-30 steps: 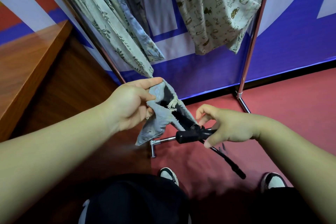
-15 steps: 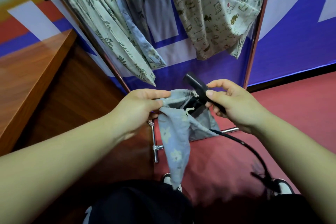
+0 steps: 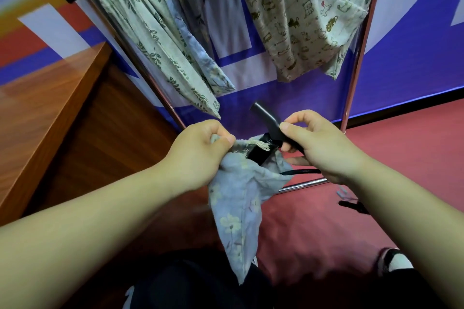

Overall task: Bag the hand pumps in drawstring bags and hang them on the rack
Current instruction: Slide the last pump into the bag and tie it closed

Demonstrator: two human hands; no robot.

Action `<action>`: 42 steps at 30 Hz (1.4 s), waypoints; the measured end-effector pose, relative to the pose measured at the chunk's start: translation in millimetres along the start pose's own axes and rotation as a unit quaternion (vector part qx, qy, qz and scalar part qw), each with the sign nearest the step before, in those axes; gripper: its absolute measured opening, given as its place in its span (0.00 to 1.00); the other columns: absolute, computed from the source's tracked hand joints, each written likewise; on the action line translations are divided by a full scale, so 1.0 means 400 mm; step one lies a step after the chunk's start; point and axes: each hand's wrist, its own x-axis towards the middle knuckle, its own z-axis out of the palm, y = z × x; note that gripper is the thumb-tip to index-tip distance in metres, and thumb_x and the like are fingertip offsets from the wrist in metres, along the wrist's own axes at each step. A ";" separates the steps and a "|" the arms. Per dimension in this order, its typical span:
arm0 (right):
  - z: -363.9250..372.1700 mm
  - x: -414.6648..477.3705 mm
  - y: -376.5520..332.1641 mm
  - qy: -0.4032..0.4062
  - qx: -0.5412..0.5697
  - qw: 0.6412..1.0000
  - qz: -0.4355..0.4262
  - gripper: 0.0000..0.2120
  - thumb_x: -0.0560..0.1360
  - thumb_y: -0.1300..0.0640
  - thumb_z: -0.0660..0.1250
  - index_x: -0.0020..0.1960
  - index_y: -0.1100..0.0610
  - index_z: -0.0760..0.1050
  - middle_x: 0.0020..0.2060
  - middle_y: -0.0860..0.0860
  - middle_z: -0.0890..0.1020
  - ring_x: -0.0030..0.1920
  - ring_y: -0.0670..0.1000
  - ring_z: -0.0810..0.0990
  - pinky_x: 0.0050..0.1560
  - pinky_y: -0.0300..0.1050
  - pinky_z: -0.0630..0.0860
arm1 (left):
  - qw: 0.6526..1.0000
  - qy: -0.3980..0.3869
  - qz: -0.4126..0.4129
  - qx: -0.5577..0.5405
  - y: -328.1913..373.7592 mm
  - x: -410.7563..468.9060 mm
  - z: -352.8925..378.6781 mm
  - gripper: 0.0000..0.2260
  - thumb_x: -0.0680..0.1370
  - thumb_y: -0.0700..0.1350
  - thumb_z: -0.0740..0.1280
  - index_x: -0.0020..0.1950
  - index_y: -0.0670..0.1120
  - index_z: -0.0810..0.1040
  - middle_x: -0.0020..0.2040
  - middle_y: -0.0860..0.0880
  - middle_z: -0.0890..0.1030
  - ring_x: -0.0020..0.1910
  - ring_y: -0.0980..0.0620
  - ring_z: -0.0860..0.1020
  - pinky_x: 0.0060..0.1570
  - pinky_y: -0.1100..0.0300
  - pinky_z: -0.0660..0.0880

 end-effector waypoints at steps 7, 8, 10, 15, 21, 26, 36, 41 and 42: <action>-0.007 0.003 0.002 0.039 -0.063 0.997 -0.030 0.10 0.77 0.49 0.70 0.54 0.53 0.74 0.33 0.51 0.85 0.35 0.49 0.77 0.42 0.50 0.77 | 1.000 -0.021 -0.005 0.013 -0.005 0.012 -0.006 0.10 0.82 0.45 0.63 0.41 0.45 0.73 0.44 0.52 0.82 0.45 0.53 0.78 0.47 0.56 0.72; -0.009 0.003 0.002 0.060 -0.093 0.993 -0.046 0.10 0.77 0.48 0.70 0.53 0.52 0.75 0.32 0.49 0.85 0.33 0.47 0.78 0.43 0.50 0.77 | 1.000 -0.019 -0.011 0.018 -0.004 0.011 -0.005 0.09 0.82 0.45 0.62 0.42 0.45 0.72 0.42 0.52 0.80 0.42 0.53 0.76 0.43 0.58 0.71; -0.015 0.003 0.002 0.103 -0.153 0.980 -0.077 0.09 0.77 0.47 0.69 0.52 0.51 0.75 0.29 0.43 0.82 0.30 0.43 0.75 0.40 0.46 0.73 | 0.999 -0.007 -0.030 0.030 -0.004 0.011 0.002 0.09 0.83 0.45 0.60 0.44 0.45 0.72 0.40 0.51 0.77 0.39 0.54 0.73 0.38 0.61 0.68; -0.011 0.003 0.015 0.127 -0.199 0.967 -0.097 0.11 0.77 0.47 0.68 0.57 0.48 0.73 0.49 0.45 0.80 0.44 0.45 0.78 0.44 0.39 0.69 | 0.979 -0.048 -0.089 -0.176 0.014 0.007 0.012 0.18 0.77 0.52 0.66 0.45 0.35 0.76 0.37 0.44 0.76 0.38 0.49 0.73 0.42 0.55 0.69; -0.007 0.003 0.018 0.079 -0.229 0.962 -0.123 0.07 0.76 0.58 0.68 0.52 0.50 0.74 0.41 0.45 0.82 0.38 0.47 0.79 0.40 0.37 0.73 | 0.991 -0.084 -0.064 -0.085 -0.012 -0.004 0.024 0.08 0.76 0.44 0.72 0.37 0.52 0.81 0.36 0.53 0.83 0.35 0.56 0.79 0.41 0.58 0.74; 0.010 -0.004 0.038 -0.039 -0.217 0.967 -0.125 0.04 0.74 0.56 0.70 0.47 0.49 0.77 0.40 0.48 0.83 0.41 0.56 0.81 0.51 0.56 0.79 | 0.992 -0.088 -0.037 -0.085 0.006 -0.013 0.020 0.08 0.79 0.45 0.67 0.39 0.52 0.77 0.37 0.55 0.80 0.35 0.59 0.76 0.41 0.58 0.71; 0.018 -0.014 0.059 -0.150 -0.261 0.949 -0.097 0.16 0.72 0.62 0.74 0.55 0.49 0.75 0.47 0.47 0.84 0.30 0.42 0.74 0.34 0.35 0.72 | 0.974 -0.107 -0.005 -0.201 0.011 -0.006 0.013 0.06 0.71 0.46 0.65 0.35 0.55 0.76 0.33 0.58 0.75 0.34 0.58 0.71 0.41 0.57 0.67; 0.034 -0.020 0.088 -0.104 -0.235 0.959 -0.121 0.14 0.68 0.61 0.78 0.47 0.48 0.79 0.38 0.47 0.83 0.32 0.45 0.75 0.39 0.45 0.76 | 0.935 -0.096 -0.038 -0.339 0.014 0.000 0.018 0.04 0.73 0.43 0.66 0.45 0.50 0.78 0.32 0.50 0.66 0.34 0.53 0.65 0.39 0.56 0.63; 0.036 -0.022 0.090 -0.105 -0.228 0.959 -0.132 0.14 0.67 0.61 0.78 0.47 0.48 0.79 0.37 0.47 0.83 0.33 0.47 0.76 0.40 0.46 0.77 | 0.932 -0.095 -0.044 -0.348 0.017 0.000 0.018 0.05 0.73 0.42 0.66 0.46 0.49 0.79 0.32 0.47 0.65 0.34 0.50 0.65 0.40 0.55 0.64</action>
